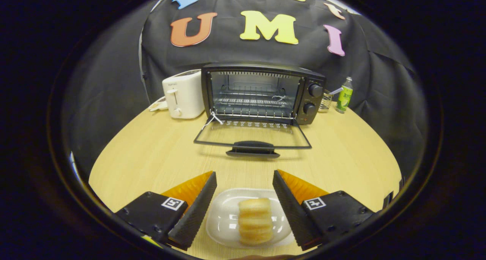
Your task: Open the toaster oven, put the food inside, and close the toaster oven door.
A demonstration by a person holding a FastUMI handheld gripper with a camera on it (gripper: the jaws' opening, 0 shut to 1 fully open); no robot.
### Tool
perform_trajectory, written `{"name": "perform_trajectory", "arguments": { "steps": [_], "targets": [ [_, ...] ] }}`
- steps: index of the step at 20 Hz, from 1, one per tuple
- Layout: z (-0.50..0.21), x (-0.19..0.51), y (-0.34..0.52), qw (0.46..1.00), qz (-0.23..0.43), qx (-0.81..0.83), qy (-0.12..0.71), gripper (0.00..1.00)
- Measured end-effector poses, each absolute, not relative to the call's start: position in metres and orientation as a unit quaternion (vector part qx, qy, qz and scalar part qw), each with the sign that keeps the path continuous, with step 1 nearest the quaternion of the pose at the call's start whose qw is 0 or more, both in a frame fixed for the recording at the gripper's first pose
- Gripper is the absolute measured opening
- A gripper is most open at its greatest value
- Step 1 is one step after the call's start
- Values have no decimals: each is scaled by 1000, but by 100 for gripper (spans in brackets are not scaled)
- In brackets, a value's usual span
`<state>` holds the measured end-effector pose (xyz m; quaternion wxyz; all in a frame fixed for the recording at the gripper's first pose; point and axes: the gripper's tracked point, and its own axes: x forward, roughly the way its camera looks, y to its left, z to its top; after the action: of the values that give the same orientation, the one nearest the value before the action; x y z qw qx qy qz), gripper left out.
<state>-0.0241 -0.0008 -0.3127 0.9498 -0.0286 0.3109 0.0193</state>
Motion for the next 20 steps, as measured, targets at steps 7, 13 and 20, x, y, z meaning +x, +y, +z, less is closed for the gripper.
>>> {"name": "perform_trajectory", "arguments": {
  "steps": [7, 13, 20],
  "targets": [
    [-353, -70, -29, 945, 0, -17, 326, 98],
    [-369, -82, -32, 946, 32, -24, 321, 93],
    [-378, -82, -30, 947, 48, -8, 316, 83]
  ]
}}
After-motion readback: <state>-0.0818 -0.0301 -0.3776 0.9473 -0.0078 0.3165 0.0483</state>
